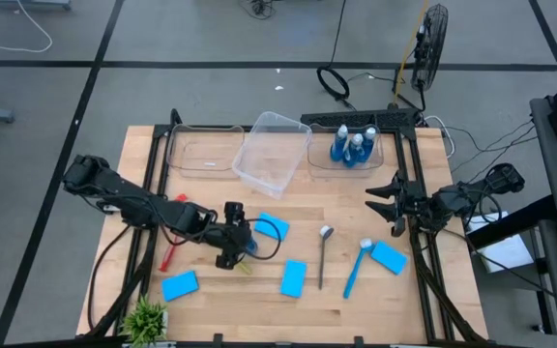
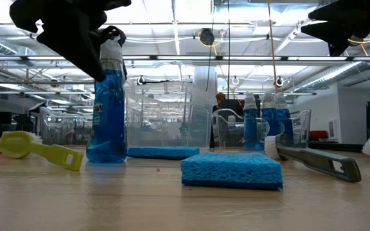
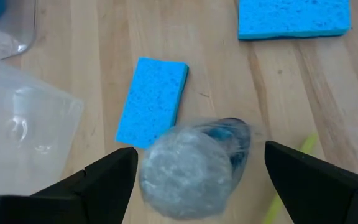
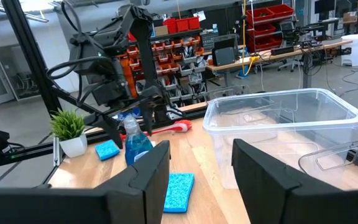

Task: Pick & Place Kitchen Sink Supplies
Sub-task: Put the blue dish soap into the right transparent bin

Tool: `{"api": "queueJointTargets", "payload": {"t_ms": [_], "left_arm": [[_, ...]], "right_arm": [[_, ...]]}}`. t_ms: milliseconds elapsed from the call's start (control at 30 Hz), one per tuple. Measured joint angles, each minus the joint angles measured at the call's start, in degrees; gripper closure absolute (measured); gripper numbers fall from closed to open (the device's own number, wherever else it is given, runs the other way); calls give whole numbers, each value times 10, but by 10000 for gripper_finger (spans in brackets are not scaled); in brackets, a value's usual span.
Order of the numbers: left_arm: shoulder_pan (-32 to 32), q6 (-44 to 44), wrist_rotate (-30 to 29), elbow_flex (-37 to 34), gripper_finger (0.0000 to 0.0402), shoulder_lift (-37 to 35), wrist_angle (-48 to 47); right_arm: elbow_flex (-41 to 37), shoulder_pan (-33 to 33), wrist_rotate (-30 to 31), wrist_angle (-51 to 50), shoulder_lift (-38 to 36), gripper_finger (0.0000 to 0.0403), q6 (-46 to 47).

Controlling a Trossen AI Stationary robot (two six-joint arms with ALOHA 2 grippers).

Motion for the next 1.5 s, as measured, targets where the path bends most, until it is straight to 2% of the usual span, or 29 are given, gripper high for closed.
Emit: {"api": "queueJointTargets", "payload": {"t_ms": [200,533,967,1200,1500], "left_arm": [[0,3,0,0,68,0,0],[0,1,9,1,217,0,0],[2,-19,14,4,239,-14,7],[25,-57,55,48,245,-26,-4],[52,-108,61,133,245,-26,-18]], "right_arm": [[0,0,0,0,0,243,0],[0,0,0,0,0,243,0],[0,0,-1,9,0,243,1],[0,0,-2,9,0,243,2],[0,0,-2,50,0,243,2]]}}
